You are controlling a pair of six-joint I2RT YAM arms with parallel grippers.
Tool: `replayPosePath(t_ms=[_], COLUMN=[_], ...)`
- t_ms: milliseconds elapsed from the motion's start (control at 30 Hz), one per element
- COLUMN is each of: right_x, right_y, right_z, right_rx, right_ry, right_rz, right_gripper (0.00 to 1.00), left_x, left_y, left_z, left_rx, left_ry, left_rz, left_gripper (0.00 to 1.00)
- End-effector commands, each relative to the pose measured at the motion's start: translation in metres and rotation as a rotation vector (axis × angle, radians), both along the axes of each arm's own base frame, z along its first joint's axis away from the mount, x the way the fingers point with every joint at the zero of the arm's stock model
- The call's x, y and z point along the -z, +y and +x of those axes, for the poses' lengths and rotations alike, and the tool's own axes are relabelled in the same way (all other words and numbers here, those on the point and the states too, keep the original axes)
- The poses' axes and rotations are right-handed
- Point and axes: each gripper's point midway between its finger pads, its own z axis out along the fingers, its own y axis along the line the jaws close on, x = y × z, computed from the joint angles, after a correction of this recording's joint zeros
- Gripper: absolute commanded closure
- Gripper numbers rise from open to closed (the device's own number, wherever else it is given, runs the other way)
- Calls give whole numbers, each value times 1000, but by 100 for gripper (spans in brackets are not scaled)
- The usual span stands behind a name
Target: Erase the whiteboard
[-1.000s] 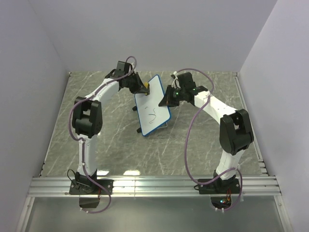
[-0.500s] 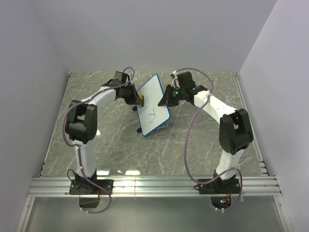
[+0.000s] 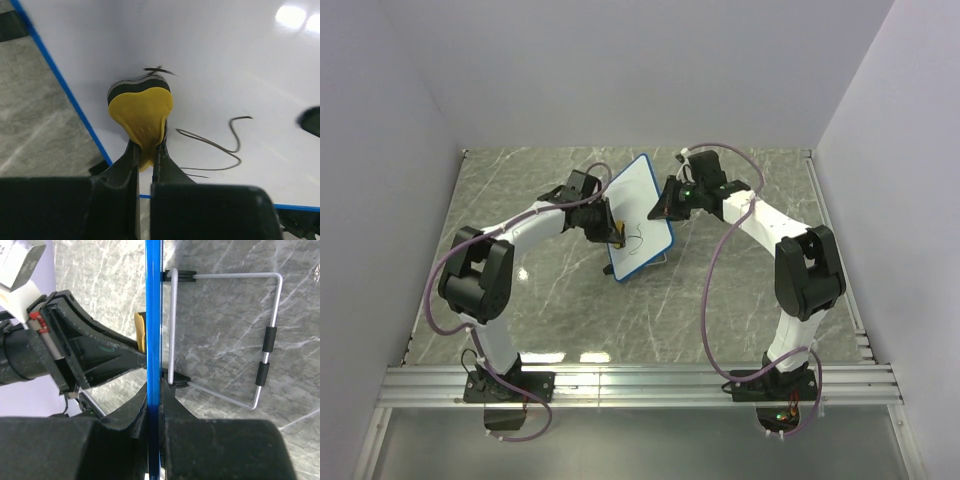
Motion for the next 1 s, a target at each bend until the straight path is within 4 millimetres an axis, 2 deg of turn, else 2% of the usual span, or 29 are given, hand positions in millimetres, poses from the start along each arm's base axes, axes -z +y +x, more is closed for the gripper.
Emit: replayPosePath(t_ms=[0, 33, 167, 267, 367, 433, 633, 733, 867, 967], right_x=[63, 63, 61, 58, 58, 57, 57, 57, 59, 59], right_y=[24, 24, 23, 23, 22, 21, 18, 17, 18, 18], right_z=[-65, -66, -66, -64, -65, -65, -64, -63, -63, -61], right_rx=[-152, -153, -148, -143, -142, -141, -144, -146, -154, -157], right_ry=[209, 208, 200, 191, 188, 183, 175, 170, 176, 176], right_rz=[-54, -56, -58, -56, -65, -70, -91, -96, -105, -109], right_gripper=[100, 100, 100, 100, 100, 100, 100, 100, 100, 100], left_x=[-32, -43, -67, -70, -54, -28, 32, 50, 54, 33], left_y=[-49, -53, -64, -64, -55, -47, 3, 27, 37, 27], left_z=[-9, -2, 3, 5, 7, 4, -1, 2, 14, 25], left_rx=[124, 129, 152, 150, 136, 127, 33, -16, -19, 13], left_ry=[-31, -60, -93, -98, -74, -20, 75, 103, 97, 49], left_rz=[-107, -119, -154, -158, -121, -98, -62, -49, -29, -64], left_gripper=[100, 100, 100, 100, 100, 100, 100, 100, 100, 100])
